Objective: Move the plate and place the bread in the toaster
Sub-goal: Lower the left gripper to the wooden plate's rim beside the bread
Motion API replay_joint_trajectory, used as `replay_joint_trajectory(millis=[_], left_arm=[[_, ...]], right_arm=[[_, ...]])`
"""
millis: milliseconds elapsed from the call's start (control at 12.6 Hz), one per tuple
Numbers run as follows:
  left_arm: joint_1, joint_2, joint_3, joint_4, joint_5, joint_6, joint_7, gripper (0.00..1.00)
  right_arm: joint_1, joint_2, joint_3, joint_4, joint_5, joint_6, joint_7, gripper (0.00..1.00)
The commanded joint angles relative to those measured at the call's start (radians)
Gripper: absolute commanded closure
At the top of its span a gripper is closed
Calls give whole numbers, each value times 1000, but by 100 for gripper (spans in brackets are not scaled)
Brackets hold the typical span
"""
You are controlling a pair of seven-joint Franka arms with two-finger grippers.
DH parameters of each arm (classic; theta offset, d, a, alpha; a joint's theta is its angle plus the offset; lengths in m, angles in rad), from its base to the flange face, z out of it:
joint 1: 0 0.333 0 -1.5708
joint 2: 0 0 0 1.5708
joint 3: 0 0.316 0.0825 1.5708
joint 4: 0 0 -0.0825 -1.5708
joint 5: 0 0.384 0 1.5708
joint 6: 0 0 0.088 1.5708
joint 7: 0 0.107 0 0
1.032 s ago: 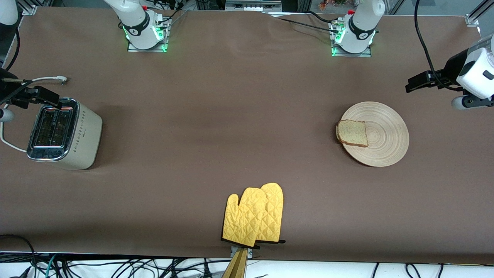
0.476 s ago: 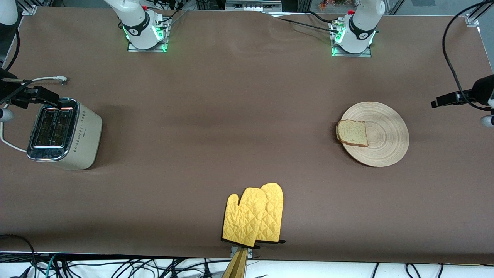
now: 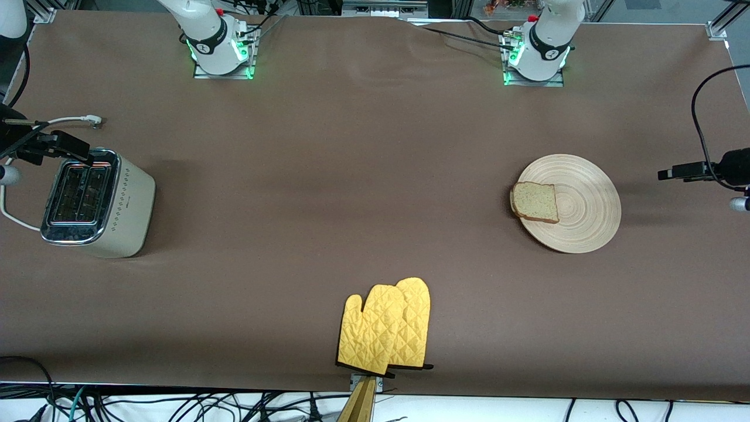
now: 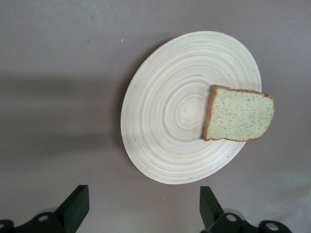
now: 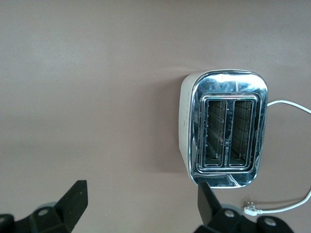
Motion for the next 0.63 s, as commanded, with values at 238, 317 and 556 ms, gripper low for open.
replay_joint_trajectory(millis=[238, 317, 556], left_arm=[[107, 267, -22, 90, -172, 11, 256, 0], [109, 293, -24, 90, -212, 11, 277, 0], [104, 349, -37, 82, -283, 11, 290, 0]], right_arm=[[-5, -3, 4, 6, 18, 1, -2, 0], [-7, -3, 4, 6, 18, 1, -2, 0], [-5, -3, 4, 6, 18, 1, -2, 0]])
